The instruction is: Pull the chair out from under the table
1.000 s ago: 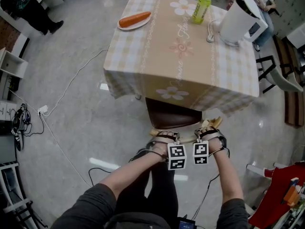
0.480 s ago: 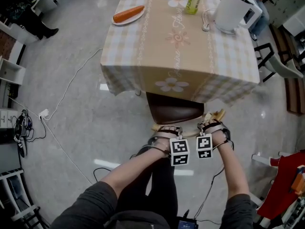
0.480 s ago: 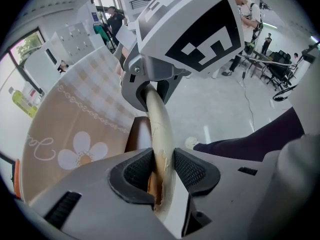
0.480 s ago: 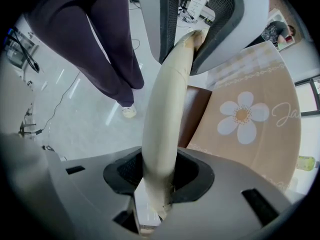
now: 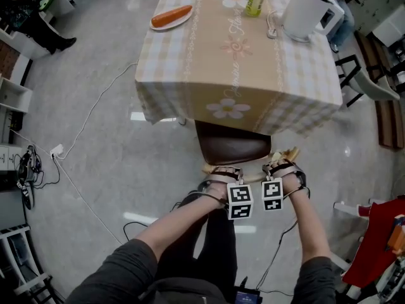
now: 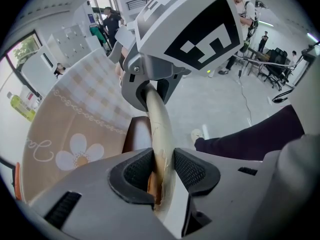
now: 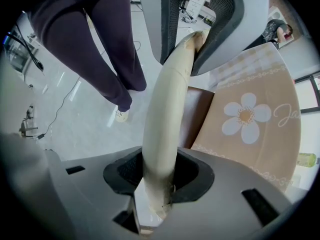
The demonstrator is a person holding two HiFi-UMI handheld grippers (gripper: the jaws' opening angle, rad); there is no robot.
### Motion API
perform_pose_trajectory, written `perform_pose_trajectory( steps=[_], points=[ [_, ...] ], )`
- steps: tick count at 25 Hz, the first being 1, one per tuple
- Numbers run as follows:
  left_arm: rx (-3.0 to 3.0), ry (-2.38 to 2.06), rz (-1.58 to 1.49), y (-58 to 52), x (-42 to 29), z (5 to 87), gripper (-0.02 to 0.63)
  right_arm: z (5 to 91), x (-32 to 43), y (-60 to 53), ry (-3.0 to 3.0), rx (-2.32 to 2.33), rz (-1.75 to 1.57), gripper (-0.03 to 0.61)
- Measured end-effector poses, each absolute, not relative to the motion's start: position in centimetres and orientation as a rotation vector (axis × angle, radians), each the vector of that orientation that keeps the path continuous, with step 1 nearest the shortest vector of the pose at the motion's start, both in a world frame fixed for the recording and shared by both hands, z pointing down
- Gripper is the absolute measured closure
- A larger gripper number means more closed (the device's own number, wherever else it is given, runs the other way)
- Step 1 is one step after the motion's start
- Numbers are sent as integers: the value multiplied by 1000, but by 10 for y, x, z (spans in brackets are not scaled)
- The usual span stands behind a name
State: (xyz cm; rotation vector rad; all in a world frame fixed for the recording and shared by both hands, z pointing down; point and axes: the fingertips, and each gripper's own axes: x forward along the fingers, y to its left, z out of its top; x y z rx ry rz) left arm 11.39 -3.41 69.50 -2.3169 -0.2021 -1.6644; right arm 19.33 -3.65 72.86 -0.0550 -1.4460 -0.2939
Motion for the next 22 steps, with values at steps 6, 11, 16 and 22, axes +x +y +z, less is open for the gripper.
perform_pose_trajectory(
  steps=[6, 11, 16, 22],
  points=[
    [-2316, -206, -1664, -20, 112, 696, 471, 730, 192, -23, -1443, -47, -297, 446],
    [-2315, -208, -1667, -12, 112, 696, 471, 730, 192, -14, -1446, -52, -293, 446],
    [-2309, -209, -1668, -7, 109, 696, 471, 730, 189, -9, -1449, -48, -289, 446],
    [-2297, -231, -1671, 2, 106, 698, 471, 731, 186, 2, -1452, -44, -276, 446]
  ],
)
